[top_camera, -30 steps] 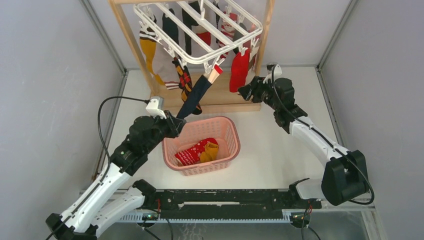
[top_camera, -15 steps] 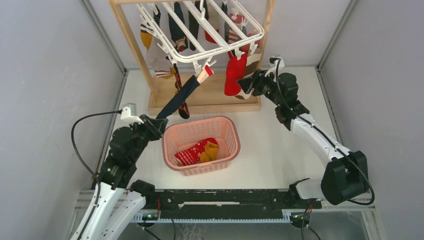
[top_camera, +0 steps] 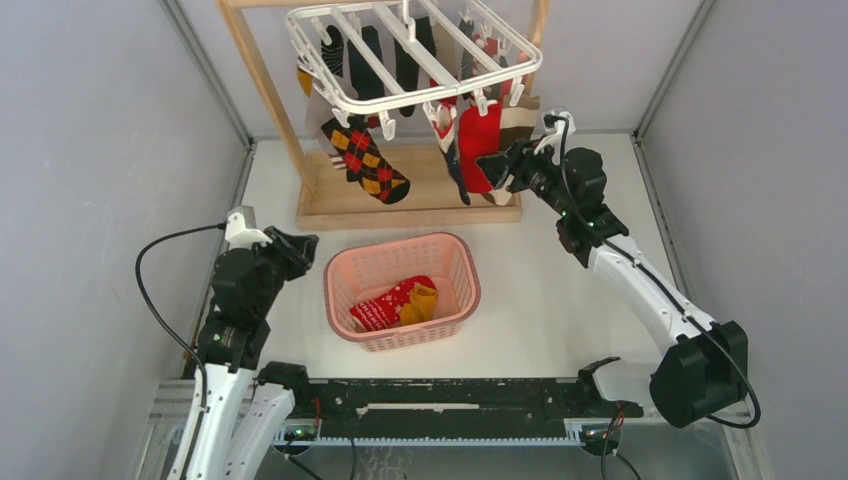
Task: Remove the socks clipped to the hanger
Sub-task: Adjust the hanger on the clothesline, then remove the sock from the hanger.
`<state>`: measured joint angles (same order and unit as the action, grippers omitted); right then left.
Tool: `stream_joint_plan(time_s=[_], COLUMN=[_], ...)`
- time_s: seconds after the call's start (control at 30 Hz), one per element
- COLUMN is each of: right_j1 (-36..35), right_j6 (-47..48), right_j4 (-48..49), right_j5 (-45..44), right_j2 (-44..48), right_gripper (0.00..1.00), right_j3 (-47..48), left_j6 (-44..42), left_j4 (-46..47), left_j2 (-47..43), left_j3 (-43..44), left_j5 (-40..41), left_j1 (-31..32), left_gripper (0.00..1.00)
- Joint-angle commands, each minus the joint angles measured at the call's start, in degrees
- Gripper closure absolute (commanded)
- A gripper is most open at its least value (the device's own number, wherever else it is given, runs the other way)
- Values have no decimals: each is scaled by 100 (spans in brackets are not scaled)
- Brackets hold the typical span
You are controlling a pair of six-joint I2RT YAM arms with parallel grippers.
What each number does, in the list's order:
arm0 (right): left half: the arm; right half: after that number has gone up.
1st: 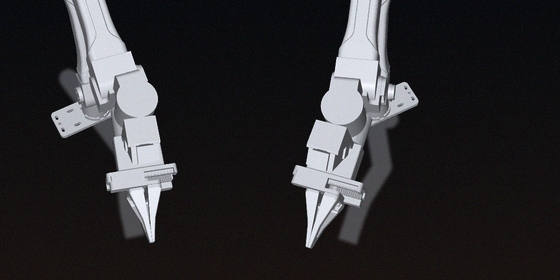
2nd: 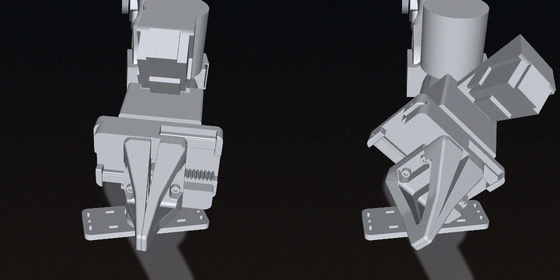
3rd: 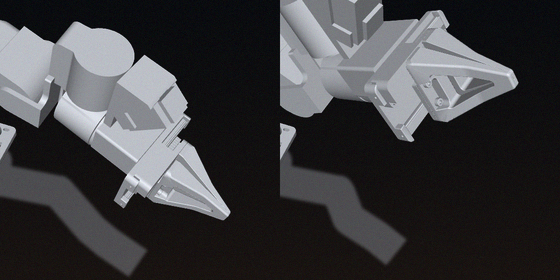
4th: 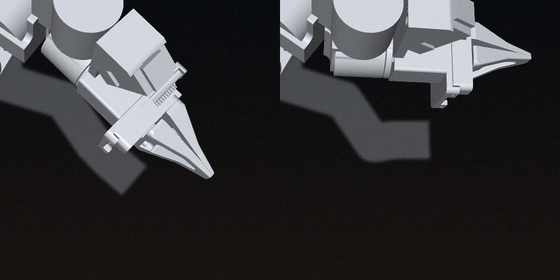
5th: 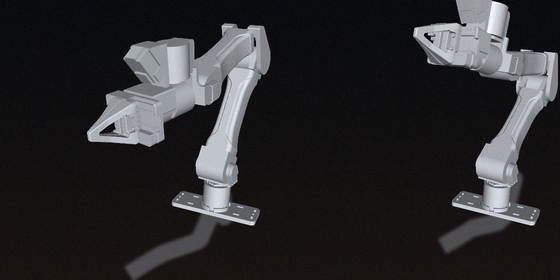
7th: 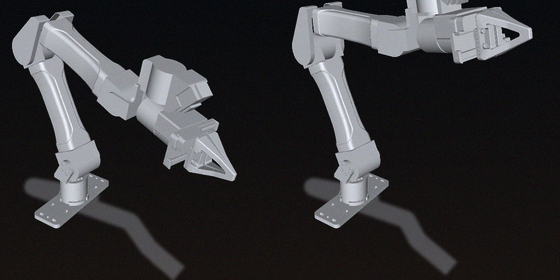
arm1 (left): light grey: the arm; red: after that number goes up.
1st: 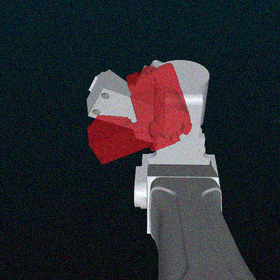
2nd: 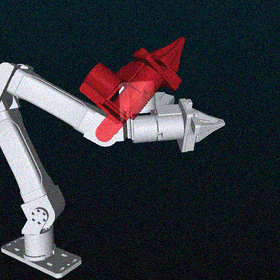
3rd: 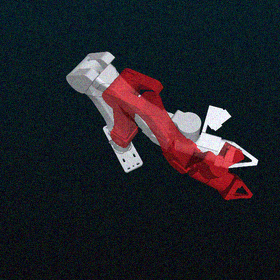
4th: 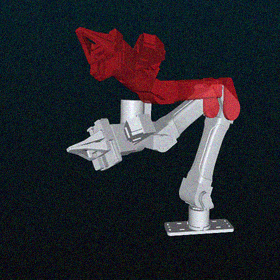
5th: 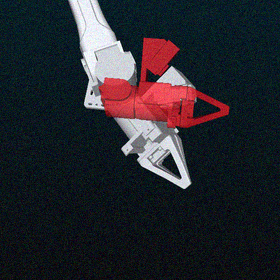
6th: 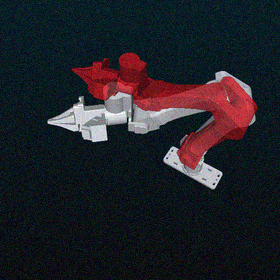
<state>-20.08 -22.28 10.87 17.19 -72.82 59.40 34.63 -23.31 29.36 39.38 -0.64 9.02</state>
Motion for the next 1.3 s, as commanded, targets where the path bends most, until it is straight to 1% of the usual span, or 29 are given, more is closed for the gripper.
stream_joint_plan(time_s=[0.0, 0.1, 0.13, 0.2, 0.37, 0.53, 0.63, 0.73, 0.93, 1.0, 1.07, 1.2, 1.23, 1.27], right_j1=[-84, -77, -78, -76, -64, -48, -40, -49, -75, -84, -89, -105, -115, -123], right_j6=[362, 480, 536, 625, 827, 923, 952, 966, 922, 906, 882, 845, 853, 871], right_j4=[243, 516, 618, 840, 1494, 2274, 2623, 2804, 3145, 3192, 3207, 3139, 3061, 2994], right_j5=[-102, -90, -89, -141, -155, 268, 343, 324, 534, 585, 613, 675, 686, 696], right_j2=[212, 120, 88, -16, -442, -845, -1005, -1117, -1305, -1358, -1383, -1332, -1289, -1245], right_gripper=[40, 35, 31, 28, 27, 26, 26, 22, 22, 25, 30, 51, 58, 62], right_j3=[-68, -156, -173, -212, -218, -216, -217, -209, -188, -156, -132, -132, -130, -130], left_j6=[46, 44, 44, 49, 32, -4, -9, -9, -9, -9, -9, 0, 0, 7], left_j4=[196, 227, 242, 277, 353, 358, 373, 401, 424, 428, 425, 427, 436, 447], left_j2=[40, 75, 83, 112, 206, 257, 287, 310, 331, 337, 341, 337, 334, 331], left_j3=[4, 17, 10, -4, 15, 52, 70, 77, 95, 105, 105, 97, 88, 80], left_j5=[-591, -670, -690, -750, -868, -912, -943, -985, -1025, -1035, -1035, -1070, -1084, -1100], left_j1=[-412, -439, -444, -445, -442, -444, -442, -440, -443, -442, -440, -440, -444, -438], left_gripper=[74, 74, 74, 74, 74, 74, 74, 74, 74, 74, 74, 74, 74, 74])
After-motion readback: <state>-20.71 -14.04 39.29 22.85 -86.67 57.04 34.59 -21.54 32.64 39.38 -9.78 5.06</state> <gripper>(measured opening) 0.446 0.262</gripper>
